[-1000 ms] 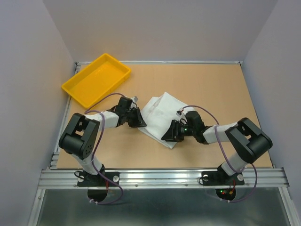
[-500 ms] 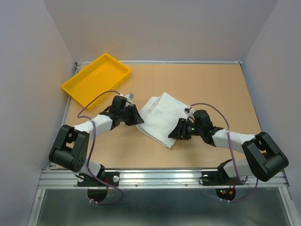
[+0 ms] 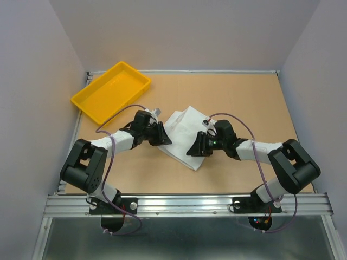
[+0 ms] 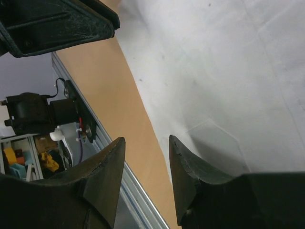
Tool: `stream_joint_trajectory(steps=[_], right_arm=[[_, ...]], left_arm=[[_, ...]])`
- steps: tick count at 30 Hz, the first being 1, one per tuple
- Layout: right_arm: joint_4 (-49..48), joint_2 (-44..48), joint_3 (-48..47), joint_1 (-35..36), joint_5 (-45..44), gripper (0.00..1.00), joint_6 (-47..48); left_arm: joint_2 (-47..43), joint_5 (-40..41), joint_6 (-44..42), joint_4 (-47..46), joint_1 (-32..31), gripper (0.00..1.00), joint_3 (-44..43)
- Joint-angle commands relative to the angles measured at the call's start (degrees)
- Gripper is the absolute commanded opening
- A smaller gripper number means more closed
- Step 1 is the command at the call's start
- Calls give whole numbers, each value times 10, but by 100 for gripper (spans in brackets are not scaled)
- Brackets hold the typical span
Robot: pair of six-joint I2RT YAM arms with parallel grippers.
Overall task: Fold and stack the long sleeve shirts
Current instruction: Fold the shirt
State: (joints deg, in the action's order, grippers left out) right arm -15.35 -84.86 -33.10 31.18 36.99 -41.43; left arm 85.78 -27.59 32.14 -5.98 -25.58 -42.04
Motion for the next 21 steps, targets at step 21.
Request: stream_joint_trajectory(steps=[21], right_arm=[[22, -10, 29, -13, -35, 46, 58]], left_arm=[[-8, 34, -23, 76, 62, 30, 61]])
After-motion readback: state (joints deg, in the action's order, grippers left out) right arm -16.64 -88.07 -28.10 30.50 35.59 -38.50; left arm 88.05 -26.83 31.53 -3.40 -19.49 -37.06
